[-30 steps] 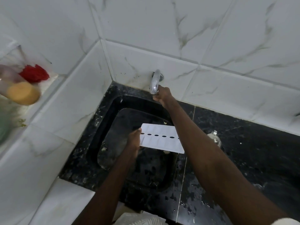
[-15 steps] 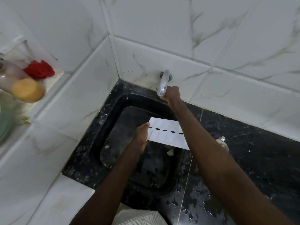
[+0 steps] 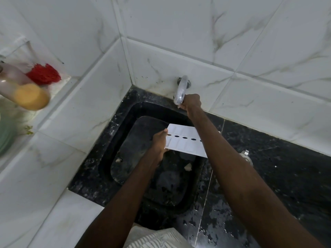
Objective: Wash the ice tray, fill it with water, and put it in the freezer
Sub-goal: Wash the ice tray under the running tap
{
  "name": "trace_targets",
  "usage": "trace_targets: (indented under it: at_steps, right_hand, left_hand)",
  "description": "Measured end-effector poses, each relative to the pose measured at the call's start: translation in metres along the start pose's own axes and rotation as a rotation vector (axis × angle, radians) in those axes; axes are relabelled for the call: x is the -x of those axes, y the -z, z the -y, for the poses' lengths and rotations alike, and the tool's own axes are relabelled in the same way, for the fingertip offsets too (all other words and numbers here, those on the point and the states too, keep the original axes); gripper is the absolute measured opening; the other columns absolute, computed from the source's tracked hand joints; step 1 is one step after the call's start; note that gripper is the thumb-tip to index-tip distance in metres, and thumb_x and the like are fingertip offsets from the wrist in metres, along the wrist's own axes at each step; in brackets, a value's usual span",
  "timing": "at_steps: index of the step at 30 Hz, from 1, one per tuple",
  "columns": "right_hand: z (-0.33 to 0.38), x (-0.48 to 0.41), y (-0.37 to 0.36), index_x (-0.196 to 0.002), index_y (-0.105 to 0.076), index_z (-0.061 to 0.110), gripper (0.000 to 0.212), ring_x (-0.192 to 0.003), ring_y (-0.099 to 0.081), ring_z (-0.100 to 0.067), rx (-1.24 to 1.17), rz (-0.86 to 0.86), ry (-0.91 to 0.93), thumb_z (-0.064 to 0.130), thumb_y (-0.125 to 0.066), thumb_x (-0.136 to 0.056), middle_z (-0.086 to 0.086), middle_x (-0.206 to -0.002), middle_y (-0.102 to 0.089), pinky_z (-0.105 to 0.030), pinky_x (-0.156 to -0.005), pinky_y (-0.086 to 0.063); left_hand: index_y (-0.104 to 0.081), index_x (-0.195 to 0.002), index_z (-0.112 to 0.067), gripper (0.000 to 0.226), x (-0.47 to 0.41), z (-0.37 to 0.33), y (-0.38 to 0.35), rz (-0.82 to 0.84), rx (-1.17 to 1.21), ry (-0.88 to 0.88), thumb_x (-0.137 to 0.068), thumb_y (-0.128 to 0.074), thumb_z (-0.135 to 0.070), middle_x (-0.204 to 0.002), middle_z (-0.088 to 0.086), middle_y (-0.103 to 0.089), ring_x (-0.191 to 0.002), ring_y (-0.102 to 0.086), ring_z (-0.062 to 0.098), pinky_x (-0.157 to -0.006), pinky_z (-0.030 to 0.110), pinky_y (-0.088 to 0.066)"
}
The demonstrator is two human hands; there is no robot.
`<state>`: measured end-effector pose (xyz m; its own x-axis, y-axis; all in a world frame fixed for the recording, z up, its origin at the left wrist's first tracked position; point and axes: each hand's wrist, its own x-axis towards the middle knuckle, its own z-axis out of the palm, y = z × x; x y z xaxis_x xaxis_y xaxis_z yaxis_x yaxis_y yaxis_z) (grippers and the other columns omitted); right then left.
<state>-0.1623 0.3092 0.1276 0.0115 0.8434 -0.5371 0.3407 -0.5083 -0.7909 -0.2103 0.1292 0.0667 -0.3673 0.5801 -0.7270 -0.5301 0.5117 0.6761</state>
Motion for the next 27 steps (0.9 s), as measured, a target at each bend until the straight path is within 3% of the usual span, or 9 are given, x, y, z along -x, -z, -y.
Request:
trace_targets:
  at_steps: [4,9,10,13,15,18,21,24,27]
  right_hand:
    - [0.005,0.005,0.001,-0.069,-0.060,0.007,0.028,-0.049,-0.062,-0.010,-0.004,-0.031,0.011,0.016,-0.081,-0.086,-0.007,-0.067,-0.068,-0.014,-0.037,-0.044]
    - [0.001,0.005,0.002,-0.070,-0.063,0.007,0.027,-0.053,-0.065,-0.010,0.023,-0.020,0.023,0.019,-0.080,-0.088,-0.005,-0.068,-0.068,-0.015,-0.038,-0.046]
    - [0.000,0.005,0.003,-0.070,-0.063,0.008,0.027,-0.056,-0.067,-0.012,0.027,-0.014,0.033,0.021,-0.079,-0.088,-0.005,-0.069,-0.069,-0.017,-0.041,-0.050]
    - [-0.007,0.002,0.004,-0.071,-0.068,0.009,0.033,-0.073,-0.076,-0.022,-0.003,0.016,0.082,0.036,-0.073,-0.090,-0.007,-0.072,-0.074,-0.034,-0.075,-0.065]
    - [-0.013,0.003,0.008,-0.072,-0.069,0.010,0.036,-0.075,-0.074,-0.023,-0.002,0.028,0.109,0.040,-0.068,-0.091,-0.006,-0.074,-0.074,-0.038,-0.080,-0.064]
    - [-0.028,0.008,0.017,-0.071,-0.066,0.002,0.034,-0.068,-0.062,-0.022,0.246,0.002,0.274,0.030,-0.062,-0.089,-0.007,-0.069,-0.066,-0.042,-0.073,-0.056]
    - [-0.051,0.023,0.024,-0.080,-0.068,0.001,0.023,-0.068,-0.056,-0.025,0.704,0.087,0.488,0.010,-0.049,-0.090,-0.011,-0.079,-0.068,-0.035,-0.074,-0.050]
    - [-0.083,0.045,0.029,-0.101,-0.077,0.006,0.030,-0.092,-0.070,-0.031,0.911,0.276,0.603,0.002,-0.051,-0.086,-0.014,-0.106,-0.077,-0.039,-0.089,-0.057]
    - [-0.112,0.056,0.029,-0.110,-0.077,0.014,0.037,-0.112,-0.065,-0.034,1.038,0.390,0.695,0.019,-0.049,-0.086,-0.010,-0.121,-0.071,-0.045,-0.095,-0.054]
  left_hand:
    - [-0.065,-0.126,-0.006,0.033,-0.001,-0.002,-0.005,0.003,0.000,0.006,-0.109,-0.051,-0.031,-0.101,0.008,-0.072,-0.085,-0.069,0.025,-0.073,0.037,-0.057]
    - [-0.065,-0.128,-0.006,0.034,-0.001,-0.005,-0.005,-0.007,0.009,0.016,-0.109,-0.050,-0.030,-0.102,0.009,-0.071,-0.078,-0.068,0.022,-0.062,0.032,-0.053]
    - [-0.064,-0.129,-0.005,0.034,-0.002,-0.004,-0.005,-0.005,0.018,0.020,-0.110,-0.050,-0.030,-0.099,0.008,-0.071,-0.077,-0.068,0.021,-0.060,0.032,-0.053]
    - [-0.063,-0.130,-0.004,0.034,-0.003,-0.003,-0.006,0.005,0.042,0.028,-0.110,-0.050,-0.028,-0.092,0.004,-0.070,-0.074,-0.067,0.020,-0.054,0.028,-0.054]
    - [-0.063,-0.130,-0.005,0.033,-0.001,-0.005,-0.005,0.012,0.054,0.027,-0.110,-0.049,-0.027,-0.092,0.003,-0.069,-0.074,-0.067,0.019,-0.045,0.024,-0.055]
    - [-0.063,-0.130,-0.005,0.034,-0.007,-0.003,0.001,0.017,0.051,0.031,-0.110,-0.050,-0.030,-0.101,0.006,-0.071,-0.076,-0.067,0.020,-0.051,0.028,-0.055]
    - [-0.063,-0.129,-0.006,0.035,-0.012,0.002,0.010,-0.019,0.042,0.025,-0.109,-0.052,-0.033,-0.104,0.009,-0.072,-0.075,-0.067,0.018,-0.053,0.027,-0.053]
    - [-0.063,-0.126,-0.006,0.033,-0.012,0.009,0.014,-0.026,0.031,0.042,-0.109,-0.052,-0.031,-0.098,0.005,-0.069,-0.073,-0.064,0.016,-0.048,0.025,-0.051]
    - [-0.063,-0.130,-0.003,0.034,-0.011,0.016,0.014,-0.041,0.025,0.052,-0.110,-0.050,-0.027,-0.102,0.010,-0.068,-0.071,-0.061,0.018,-0.043,0.025,-0.049]
